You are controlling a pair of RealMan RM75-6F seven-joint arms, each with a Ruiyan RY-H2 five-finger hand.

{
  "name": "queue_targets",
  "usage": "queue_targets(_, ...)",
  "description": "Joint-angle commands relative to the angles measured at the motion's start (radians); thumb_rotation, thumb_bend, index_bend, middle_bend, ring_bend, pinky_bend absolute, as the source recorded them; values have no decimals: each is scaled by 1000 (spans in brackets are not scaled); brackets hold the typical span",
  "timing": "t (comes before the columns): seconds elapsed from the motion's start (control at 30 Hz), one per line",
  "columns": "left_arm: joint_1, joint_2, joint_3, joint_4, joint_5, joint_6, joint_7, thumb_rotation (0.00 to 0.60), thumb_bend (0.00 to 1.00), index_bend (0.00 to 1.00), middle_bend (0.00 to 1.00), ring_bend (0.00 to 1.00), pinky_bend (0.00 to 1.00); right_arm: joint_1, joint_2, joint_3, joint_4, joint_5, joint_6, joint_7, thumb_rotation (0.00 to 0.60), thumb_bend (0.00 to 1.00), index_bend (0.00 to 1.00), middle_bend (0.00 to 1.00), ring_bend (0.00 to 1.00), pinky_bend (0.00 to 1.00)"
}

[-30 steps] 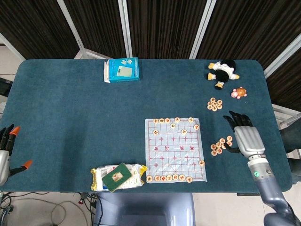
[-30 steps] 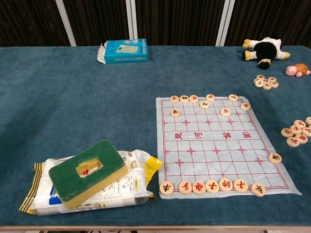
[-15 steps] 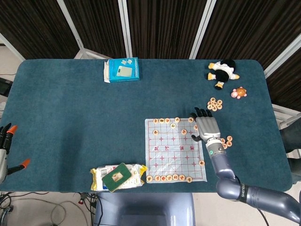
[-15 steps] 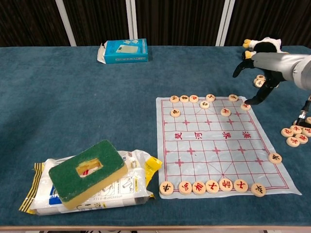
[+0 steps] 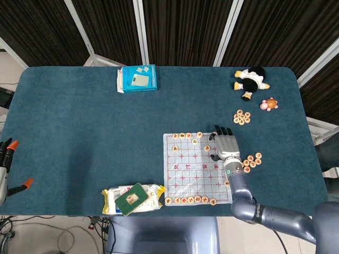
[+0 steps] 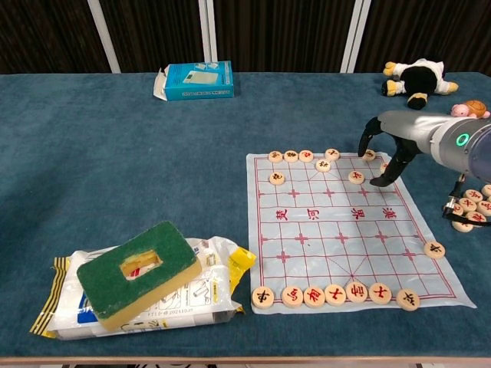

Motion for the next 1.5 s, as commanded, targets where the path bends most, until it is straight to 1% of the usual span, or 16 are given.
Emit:
queue_targets(0.03,0,0,0,0,0,0,-1,600,48,0,0,0,52,1,-15,0,17,-15,-2,19,600,346,344,0,5,23)
queue_targets(0.33,-1,-3,0,0,-2,-2,6,600,48,0,0,0,52,4,-47,-8,67,-43,-16,49,600,345,381,0,5,23)
queue_targets(0.5,-1,-3,-1,0,-4,-1,6,600,48,0,0,0,52,12,-67,-4,85,-54,-11,51,600,345,407,0,5,23)
queue_targets(0.93,2,5,-7,-2,-14,3,-6,600,48,0,0,0,52,37,-117,8,159,-33,-24,32,600,345,429,0,5,23)
queue_targets(1.5,2,6,-6,-4,-13,5,-2,600,48,0,0,0,52,47,-134,20,197,-16,-56,34,600,346,480,0,5,23)
